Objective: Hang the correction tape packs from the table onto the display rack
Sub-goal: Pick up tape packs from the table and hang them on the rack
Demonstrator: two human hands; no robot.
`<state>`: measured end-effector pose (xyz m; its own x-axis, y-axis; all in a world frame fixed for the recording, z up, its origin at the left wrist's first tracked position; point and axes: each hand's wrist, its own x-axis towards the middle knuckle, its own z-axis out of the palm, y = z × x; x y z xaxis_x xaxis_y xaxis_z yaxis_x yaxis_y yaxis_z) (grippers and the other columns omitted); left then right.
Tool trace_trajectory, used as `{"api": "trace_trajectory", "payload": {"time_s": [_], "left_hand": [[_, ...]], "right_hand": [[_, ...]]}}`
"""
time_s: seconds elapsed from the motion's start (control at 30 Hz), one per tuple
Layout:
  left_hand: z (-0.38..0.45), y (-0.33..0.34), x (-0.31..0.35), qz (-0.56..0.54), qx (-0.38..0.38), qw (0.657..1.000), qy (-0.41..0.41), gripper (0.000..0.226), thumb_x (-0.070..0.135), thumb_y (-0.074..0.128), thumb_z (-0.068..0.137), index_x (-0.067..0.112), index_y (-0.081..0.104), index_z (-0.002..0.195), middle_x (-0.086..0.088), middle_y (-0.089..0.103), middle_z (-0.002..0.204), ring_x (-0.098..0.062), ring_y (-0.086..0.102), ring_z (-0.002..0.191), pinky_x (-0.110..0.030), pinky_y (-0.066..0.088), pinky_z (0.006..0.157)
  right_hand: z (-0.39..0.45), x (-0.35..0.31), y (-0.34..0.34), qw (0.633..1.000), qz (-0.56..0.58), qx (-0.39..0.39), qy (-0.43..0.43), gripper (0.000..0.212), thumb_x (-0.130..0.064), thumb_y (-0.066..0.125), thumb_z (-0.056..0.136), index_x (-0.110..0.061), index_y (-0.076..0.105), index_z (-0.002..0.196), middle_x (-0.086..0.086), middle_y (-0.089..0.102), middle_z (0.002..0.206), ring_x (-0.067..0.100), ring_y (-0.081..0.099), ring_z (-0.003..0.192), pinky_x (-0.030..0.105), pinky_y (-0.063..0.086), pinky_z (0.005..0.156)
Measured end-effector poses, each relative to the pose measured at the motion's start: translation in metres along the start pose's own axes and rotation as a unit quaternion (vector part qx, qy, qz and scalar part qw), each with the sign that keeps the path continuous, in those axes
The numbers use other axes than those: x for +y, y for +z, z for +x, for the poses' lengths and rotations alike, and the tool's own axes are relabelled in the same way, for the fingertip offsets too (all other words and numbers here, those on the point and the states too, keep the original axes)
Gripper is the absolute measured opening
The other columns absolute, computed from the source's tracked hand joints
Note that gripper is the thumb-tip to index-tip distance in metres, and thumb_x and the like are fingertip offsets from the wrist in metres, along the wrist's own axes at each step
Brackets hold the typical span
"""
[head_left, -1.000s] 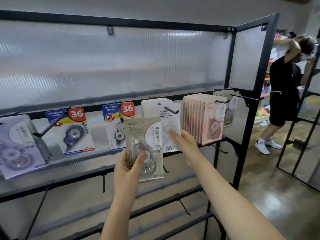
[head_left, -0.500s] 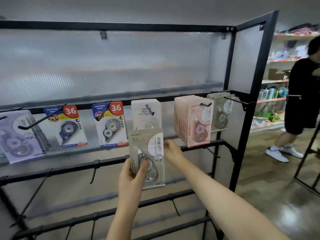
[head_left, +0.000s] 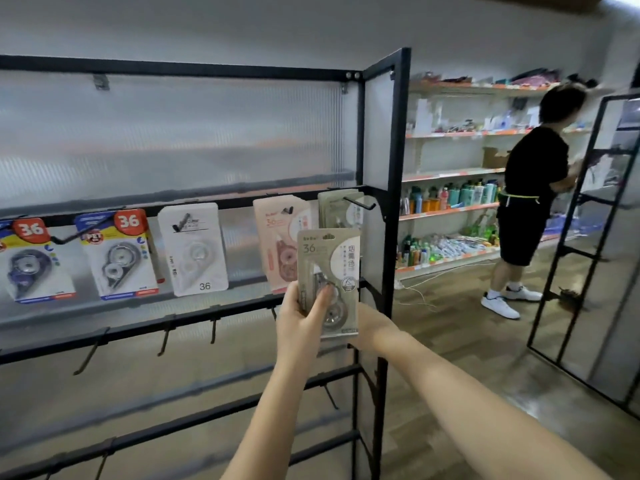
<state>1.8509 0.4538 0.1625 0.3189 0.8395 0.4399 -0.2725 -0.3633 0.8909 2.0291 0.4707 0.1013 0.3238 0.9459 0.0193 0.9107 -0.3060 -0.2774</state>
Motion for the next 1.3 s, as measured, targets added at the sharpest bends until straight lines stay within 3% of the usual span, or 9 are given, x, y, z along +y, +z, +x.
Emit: {"api": "trace_trajectory", "payload": {"time_s": [0.13, 0.2, 0.3, 0.5, 0.67, 0.87, 1.03, 1.17, 1.3], "left_hand": [[0.024, 0.053, 0.005, 0.031, -0.034, 0.998, 0.034, 0.011, 0.024, 0.065, 0.09, 0.016, 0.057, 0.094, -0.002, 0.064, 0.086, -0.011, 0.059, 0.075, -0.028, 0.05, 0.067], [0.036, 0.072, 0.003, 0.049, -0.037, 0.997, 0.035, 0.014, 0.027, 0.064, 0.091, 0.016, 0.056, 0.092, -0.002, 0.061, 0.082, -0.013, 0.055, 0.072, -0.031, 0.048, 0.066], [0.049, 0.087, -0.004, 0.061, -0.023, 0.998, 0.025, 0.011, 0.028, 0.062, 0.092, 0.022, 0.054, 0.089, 0.005, 0.056, 0.075, -0.008, 0.049, 0.066, -0.021, 0.042, 0.06], [0.067, 0.099, -0.024, 0.088, 0.017, 0.996, -0.005, 0.013, 0.03, 0.058, 0.095, 0.019, 0.052, 0.096, 0.006, 0.059, 0.084, -0.004, 0.054, 0.072, -0.009, 0.041, 0.057], [0.096, 0.105, -0.043, 0.1, 0.034, 0.993, -0.05, 0.016, 0.037, 0.058, 0.093, 0.025, 0.049, 0.089, 0.005, 0.06, 0.087, -0.018, 0.06, 0.086, -0.036, 0.049, 0.079], [0.136, 0.104, -0.059, 0.12, 0.023, 0.991, -0.06, 0.025, 0.037, 0.056, 0.094, 0.016, 0.047, 0.104, 0.002, 0.06, 0.098, -0.017, 0.058, 0.093, -0.029, 0.041, 0.075], [0.156, 0.099, -0.068, 0.199, 0.011, 0.977, -0.074, 0.042, 0.043, 0.052, 0.095, 0.01, 0.047, 0.122, 0.0, 0.057, 0.102, -0.017, 0.053, 0.093, -0.028, 0.037, 0.078], [0.15, 0.094, -0.071, 0.255, -0.002, 0.962, -0.099, 0.043, 0.042, 0.05, 0.096, 0.006, 0.047, 0.12, -0.003, 0.059, 0.106, -0.019, 0.055, 0.093, -0.029, 0.04, 0.076], [0.112, 0.079, -0.091, 0.371, -0.085, 0.917, -0.12, 0.035, 0.028, 0.055, 0.096, 0.002, 0.048, 0.118, -0.014, 0.059, 0.118, -0.031, 0.057, 0.11, -0.031, 0.044, 0.086]], "right_hand": [[-0.038, 0.022, -0.047, 0.998, -0.031, 0.051, -0.001, 0.025, -0.016, 0.046, 0.091, -0.018, 0.06, 0.111, 0.004, 0.06, 0.106, 0.027, 0.061, 0.097, 0.034, 0.046, 0.072], [-0.047, 0.033, -0.056, 0.995, -0.087, 0.045, -0.008, 0.03, -0.014, 0.044, 0.096, -0.011, 0.056, 0.123, 0.012, 0.054, 0.119, 0.031, 0.054, 0.11, 0.035, 0.041, 0.08], [-0.051, 0.044, -0.059, 0.991, -0.127, 0.035, -0.028, 0.033, -0.014, 0.043, 0.098, -0.008, 0.051, 0.129, 0.016, 0.052, 0.127, 0.034, 0.052, 0.113, 0.038, 0.042, 0.088], [-0.052, 0.057, -0.058, 0.994, -0.104, 0.002, -0.017, 0.041, -0.013, 0.038, 0.1, -0.002, 0.038, 0.139, 0.015, 0.042, 0.139, 0.031, 0.044, 0.125, 0.038, 0.04, 0.099], [-0.04, 0.068, -0.047, 0.992, -0.119, 0.001, -0.044, 0.039, -0.008, 0.045, 0.095, -0.008, 0.045, 0.134, 0.012, 0.049, 0.135, 0.03, 0.047, 0.123, 0.044, 0.046, 0.097], [-0.023, 0.078, -0.034, 0.995, -0.096, -0.025, -0.033, 0.038, -0.013, 0.039, 0.098, -0.009, 0.041, 0.135, 0.01, 0.046, 0.136, 0.028, 0.042, 0.124, 0.044, 0.044, 0.097], [-0.014, 0.079, -0.033, 0.997, -0.069, -0.019, -0.04, 0.036, -0.014, 0.04, 0.097, -0.007, 0.044, 0.132, 0.012, 0.049, 0.132, 0.028, 0.045, 0.121, 0.04, 0.044, 0.097], [-0.013, 0.074, -0.038, 0.999, -0.039, -0.008, -0.028, 0.037, -0.015, 0.041, 0.097, -0.01, 0.045, 0.133, 0.009, 0.048, 0.135, 0.027, 0.047, 0.122, 0.04, 0.044, 0.099], [-0.022, 0.057, -0.042, 1.0, 0.005, 0.02, 0.006, 0.039, -0.013, 0.043, 0.096, -0.012, 0.044, 0.135, 0.008, 0.047, 0.138, 0.026, 0.047, 0.125, 0.038, 0.042, 0.101]]}}
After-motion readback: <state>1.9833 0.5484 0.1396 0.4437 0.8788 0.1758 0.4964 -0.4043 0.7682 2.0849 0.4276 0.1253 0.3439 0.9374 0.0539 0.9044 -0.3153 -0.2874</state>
